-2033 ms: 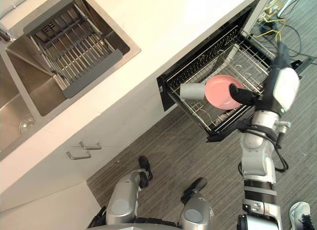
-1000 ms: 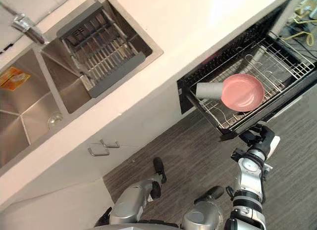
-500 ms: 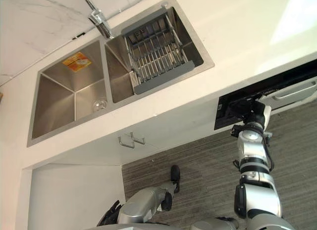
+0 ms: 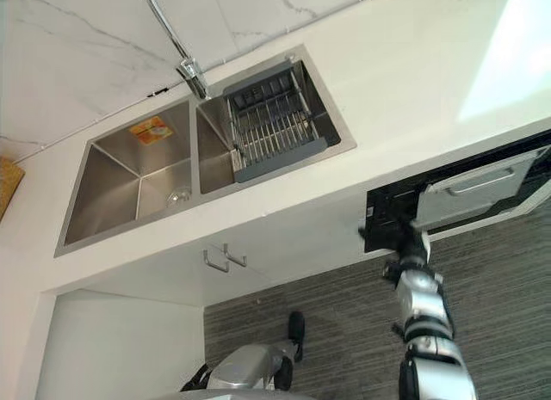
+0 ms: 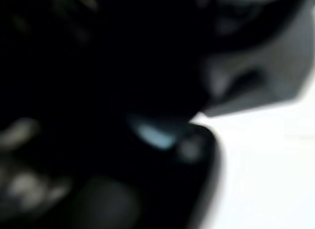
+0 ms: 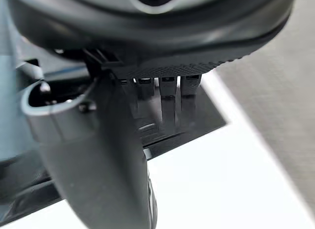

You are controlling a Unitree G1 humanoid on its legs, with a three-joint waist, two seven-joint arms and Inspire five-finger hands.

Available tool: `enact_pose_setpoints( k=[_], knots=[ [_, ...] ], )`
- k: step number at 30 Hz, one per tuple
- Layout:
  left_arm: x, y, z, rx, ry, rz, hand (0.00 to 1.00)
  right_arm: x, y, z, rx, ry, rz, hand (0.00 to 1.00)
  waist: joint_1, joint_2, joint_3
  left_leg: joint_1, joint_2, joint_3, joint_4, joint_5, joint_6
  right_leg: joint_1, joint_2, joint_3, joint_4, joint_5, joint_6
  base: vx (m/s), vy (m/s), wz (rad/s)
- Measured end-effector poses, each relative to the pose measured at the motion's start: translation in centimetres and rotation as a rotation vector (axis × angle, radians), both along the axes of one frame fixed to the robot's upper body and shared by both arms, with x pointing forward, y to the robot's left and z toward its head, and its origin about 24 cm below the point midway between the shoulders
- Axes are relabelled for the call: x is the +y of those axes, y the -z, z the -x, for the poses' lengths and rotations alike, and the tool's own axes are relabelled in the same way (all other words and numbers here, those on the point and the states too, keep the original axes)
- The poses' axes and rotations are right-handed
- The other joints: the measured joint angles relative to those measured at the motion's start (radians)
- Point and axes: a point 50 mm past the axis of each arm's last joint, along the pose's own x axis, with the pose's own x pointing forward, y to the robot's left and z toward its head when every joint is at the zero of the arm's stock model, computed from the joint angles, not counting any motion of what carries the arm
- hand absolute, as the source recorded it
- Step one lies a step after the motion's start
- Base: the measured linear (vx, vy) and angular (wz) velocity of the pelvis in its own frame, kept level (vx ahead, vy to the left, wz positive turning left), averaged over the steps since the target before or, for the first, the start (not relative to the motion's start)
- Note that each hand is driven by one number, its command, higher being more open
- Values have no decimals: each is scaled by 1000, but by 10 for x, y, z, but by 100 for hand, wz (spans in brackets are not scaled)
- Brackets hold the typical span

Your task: Walk over to the sink, pick up the cup, carry it to the dishwasher, place the cup inside the dishwasher, then close the dishwasher door

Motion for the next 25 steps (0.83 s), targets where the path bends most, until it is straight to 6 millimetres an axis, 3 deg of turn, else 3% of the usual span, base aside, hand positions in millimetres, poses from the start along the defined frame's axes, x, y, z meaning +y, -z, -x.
enact_pose_setpoints(
  k=[3, 6, 8, 9, 10, 11, 12, 13, 14, 15, 16, 17, 18, 21, 24, 25],
  knots=[
    [14, -1, 2, -14, -104, 20, 100, 14, 47, 58, 186, 77, -104, 100, -1, -71, 11, -39, 24, 3, 34, -15, -20, -22, 42, 26, -48, 0, 0, -41, -24, -8],
    [33, -2, -3, -11, -133, -9, 100, 31, 74, 97, 325, 128, -190, 100, -1, -137, 12, -59, 44, 3, 41, -14, -23, -38, 86, 50, -99, 1, -12, -51, -15, -10],
    [44, -3, -7, 0, -118, -36, 100, 41, 85, 119, 389, 145, -229, 100, -2, -180, -3, -75, 45, -2, 43, -15, -23, -57, 81, 48, -95, -10, -25, -31, 12, 3],
    [48, -4, -14, -9, -92, -57, 100, 43, 89, 132, 416, 177, -256, 100, -4, -207, -15, -111, 31, -19, 87, -29, -14, -80, 58, 43, -62, -25, -43, 1, 37, 15],
    [49, -4, -19, -17, -81, -64, 100, 44, 91, 136, 422, 202, -271, 100, -6, -218, -10, -134, 21, -30, 138, -56, -11, -82, 43, 40, -40, -36, -62, 53, 77, 16],
    [50, -5, -23, -25, -54, -82, 100, 45, 94, 148, 450, 234, -293, 100, -6, -231, -4, -153, 4, -33, 232, -122, 3, -66, 20, 45, 4, -50, -140, 67, 128, 21],
    [52, -5, -21, -17, -22, -113, 100, 46, 97, 161, 496, 250, -309, 100, -16, -232, -3, -130, -8, -44, 272, -160, 24, -65, -8, 125, 102, -29, -300, 79, 151, 33],
    [55, -6, -20, -8, 9, -143, 100, 48, 99, 170, 527, 260, -322, 100, -24, -233, -8, -105, -17, -60, 270, -170, 34, -69, -16, 200, 142, 6, -352, 126, 182, 74],
    [59, -7, -20, 7, 117, -215, 100, 55, 103, 189, 596, 269, -347, 100, -41, -227, -29, -62, -32, -104, 251, -189, 44, -87, -15, 344, 210, 91, -379, 170, 155, 108],
    [69, -10, -28, 8, 224, -285, 100, 66, 106, 197, 633, 270, -385, 100, -54, -223, -40, -42, -26, -156, 227, -189, 48, -123, 45, 468, 235, 18, -225, 181, 108, 107],
    [73, -11, -33, 12, 260, -313, 100, 71, 107, 193, 626, 269, -403, 100, -59, -228, -41, -31, -26, -174, 208, -181, 54, -145, 89, 516, 226, -18, -186, 173, 62, 98],
    [78, -12, -38, 34, 302, -340, 100, 79, 107, 183, 614, 239, -417, 100, -75, -238, -46, -1, -32, -208, 157, -161, 61, -177, 170, 587, 189, -65, -164, 130, 32, 80],
    [77, -11, -41, 57, 322, -341, 100, 85, 108, 180, 611, 214, -426, 100, -82, -242, -48, 41, -43, -235, 112, -148, 62, -185, 231, 621, 131, -98, -159, 160, 23, 76],
    [73, -10, -47, 86, 359, -345, 100, 85, 106, 174, 576, 202, -412, 100, -100, -239, -48, 104, -65, -308, 61, -138, 73, -232, 325, 734, 5, -108, -160, 151, -68, 77],
    [65, -10, -58, 63, 358, -339, 100, 88, 107, 177, 563, 226, -406, 100, -127, -242, -45, 103, -63, -352, 71, -149, 66, -270, 361, 865, -58, -92, -162, 142, -119, 105],
    [58, -9, -61, 49, 359, -328, 100, 93, 107, 181, 553, 245, -413, 100, -126, -266, -50, 86, -63, -274, 112, -175, 54, -264, 343, 907, -111, -15, -161, 88, -77, 61]
  ],
)
